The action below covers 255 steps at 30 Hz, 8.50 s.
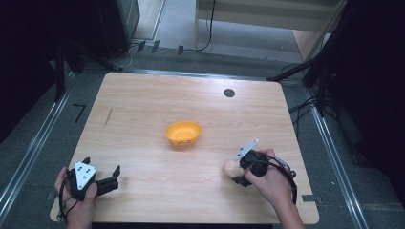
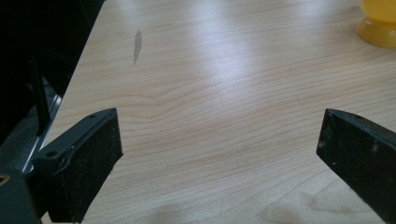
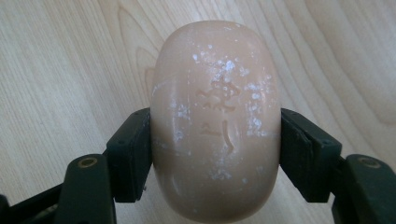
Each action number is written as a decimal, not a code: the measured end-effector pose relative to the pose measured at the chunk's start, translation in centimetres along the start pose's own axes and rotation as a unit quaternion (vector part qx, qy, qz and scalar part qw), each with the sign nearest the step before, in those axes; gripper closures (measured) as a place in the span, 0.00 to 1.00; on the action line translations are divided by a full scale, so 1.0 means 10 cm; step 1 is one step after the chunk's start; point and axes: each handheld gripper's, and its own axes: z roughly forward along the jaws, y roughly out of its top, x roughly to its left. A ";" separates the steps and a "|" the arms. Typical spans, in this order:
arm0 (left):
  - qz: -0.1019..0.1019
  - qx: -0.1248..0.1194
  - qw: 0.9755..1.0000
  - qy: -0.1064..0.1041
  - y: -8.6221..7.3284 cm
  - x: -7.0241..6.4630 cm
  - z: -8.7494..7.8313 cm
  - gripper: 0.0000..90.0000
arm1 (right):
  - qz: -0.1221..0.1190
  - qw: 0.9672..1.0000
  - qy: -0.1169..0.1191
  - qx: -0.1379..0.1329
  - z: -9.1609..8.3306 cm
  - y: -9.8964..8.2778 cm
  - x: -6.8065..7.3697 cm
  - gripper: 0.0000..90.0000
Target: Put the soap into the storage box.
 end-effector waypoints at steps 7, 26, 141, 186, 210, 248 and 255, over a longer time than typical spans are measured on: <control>-0.001 0.000 1.000 0.000 0.00 0.00 0.00 0.01 | -0.027 1.000 0.003 -0.002 -0.06 0.10 -0.02 0.37; -0.008 -0.007 1.000 -0.013 -0.01 0.02 -0.02 0.00 | -0.079 0.997 0.004 -0.022 -0.16 0.48 -0.12 0.37; -0.021 -0.005 0.999 -0.031 -0.01 0.05 0.00 0.01 | -0.180 0.982 0.048 0.000 0.32 2.04 -0.55 0.16; -0.029 0.002 0.999 -0.028 0.00 0.07 0.01 0.01 | -0.042 0.996 0.016 -0.072 0.00 0.71 -0.51 0.00; -0.022 0.006 1.000 -0.019 0.00 0.05 0.01 0.00 | 0.032 0.991 -0.013 -0.132 -0.03 -0.01 -0.43 0.00; -0.028 0.005 1.000 -0.012 0.00 0.05 0.01 0.00 | 0.158 0.948 -0.073 -0.267 -0.07 -1.28 -0.21 0.00; -0.025 0.005 1.000 -0.010 0.00 0.05 0.01 0.00 | 0.173 0.940 -0.086 -0.282 -0.09 -1.49 -0.14 0.00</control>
